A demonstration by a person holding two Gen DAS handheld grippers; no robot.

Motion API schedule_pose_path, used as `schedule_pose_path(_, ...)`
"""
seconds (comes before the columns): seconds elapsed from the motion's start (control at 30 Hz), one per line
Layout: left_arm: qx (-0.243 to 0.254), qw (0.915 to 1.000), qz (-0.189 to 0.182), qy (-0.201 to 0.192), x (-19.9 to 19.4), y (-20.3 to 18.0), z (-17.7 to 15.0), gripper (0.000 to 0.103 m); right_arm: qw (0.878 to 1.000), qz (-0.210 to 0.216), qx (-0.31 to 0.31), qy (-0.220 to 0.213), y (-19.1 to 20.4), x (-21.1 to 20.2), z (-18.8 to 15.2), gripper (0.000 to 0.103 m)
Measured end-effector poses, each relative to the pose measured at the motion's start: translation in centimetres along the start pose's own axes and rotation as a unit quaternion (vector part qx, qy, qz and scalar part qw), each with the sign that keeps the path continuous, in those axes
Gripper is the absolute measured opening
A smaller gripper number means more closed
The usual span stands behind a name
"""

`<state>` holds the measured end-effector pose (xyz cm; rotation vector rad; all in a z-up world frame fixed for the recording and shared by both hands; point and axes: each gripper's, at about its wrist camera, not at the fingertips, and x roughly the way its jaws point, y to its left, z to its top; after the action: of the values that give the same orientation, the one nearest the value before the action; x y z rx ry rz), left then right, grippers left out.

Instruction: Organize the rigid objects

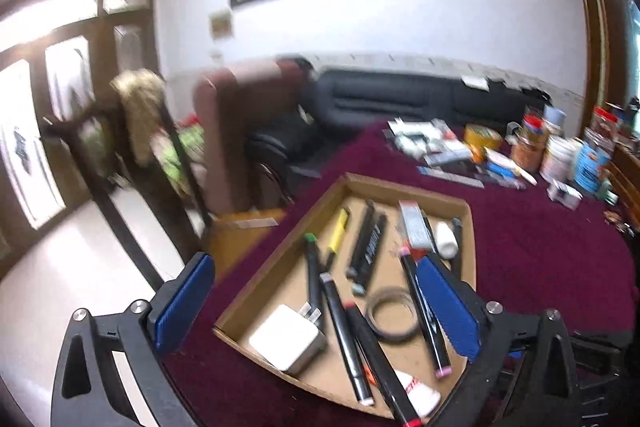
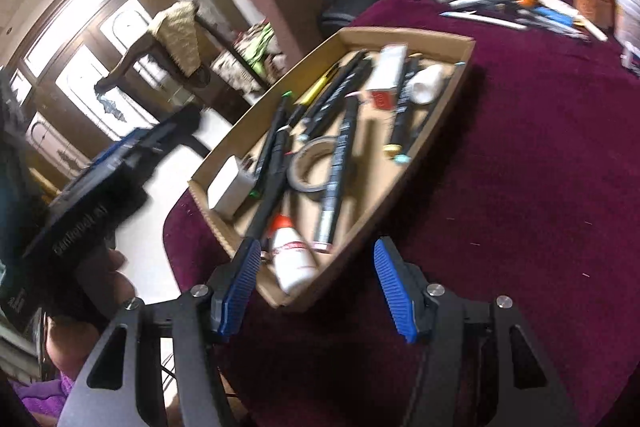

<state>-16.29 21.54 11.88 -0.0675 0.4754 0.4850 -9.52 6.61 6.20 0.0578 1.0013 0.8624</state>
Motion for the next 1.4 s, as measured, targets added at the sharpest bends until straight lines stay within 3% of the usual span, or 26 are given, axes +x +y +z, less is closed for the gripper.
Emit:
schedule_pose_path(0.13,-0.004,0.9982,0.019,-0.057,-2.9,-0.6,1.0,0.102,0.999,-0.017,0.007,-0.039,-1.1,-2.3,-0.7,0.060)
schedule_pose_path(0.3,-0.010,0.9933,-0.042,-0.107,-5.8,-1.1,1.8,0.102,0.994,-0.066,-0.001,-0.087,-1.6,-4.7,-1.8,0.061)
schedule_pose_path(0.43,-0.034,0.9919,-0.074,-0.097,-6.2,-1.4,2.4,0.102,0.983,-0.123,-0.009,-0.132,-1.8,-7.0,-2.9,0.064)
schedule_pose_path(0.53,-0.038,0.9904,-0.088,-0.100,-6.9,-1.9,2.7,0.102,0.965,-0.176,-0.013,-0.194,-1.6,-9.2,-4.0,0.079)
schedule_pose_path(0.67,-0.038,0.9883,-0.097,-0.112,-8.3,-2.1,2.5,0.102,0.934,-0.251,-0.037,-0.253,-0.5,-11.1,-5.0,0.084)
schedule_pose_path(0.83,-0.028,0.9873,-0.068,-0.140,-9.5,-2.3,1.7,0.102,0.890,-0.308,-0.084,-0.325,1.8,-12.4,-6.1,0.102)
schedule_pose_path(0.9,-0.022,0.9879,-0.062,-0.140,-9.6,-2.2,1.5,0.102,0.881,-0.319,-0.091,-0.338,2.0,-12.2,-6.3,0.103)
schedule_pose_path(1.1,-0.026,0.9907,-0.053,-0.122,-8.7,-1.2,1.0,0.102,0.893,-0.301,-0.081,-0.324,2.1,-10.9,-6.2,0.103)
schedule_pose_path(1.23,-0.032,0.9946,-0.054,-0.083,-6.8,-0.1,0.0,0.102,0.896,-0.300,-0.094,-0.312,3.0,-9.5,-6.5,0.103)
schedule_pose_path(1.4,-0.030,0.9984,-0.040,-0.026,-3.8,0.9,-1.7,0.102,0.905,-0.306,-0.132,-0.265,4.6,-6.0,-6.4,0.103)
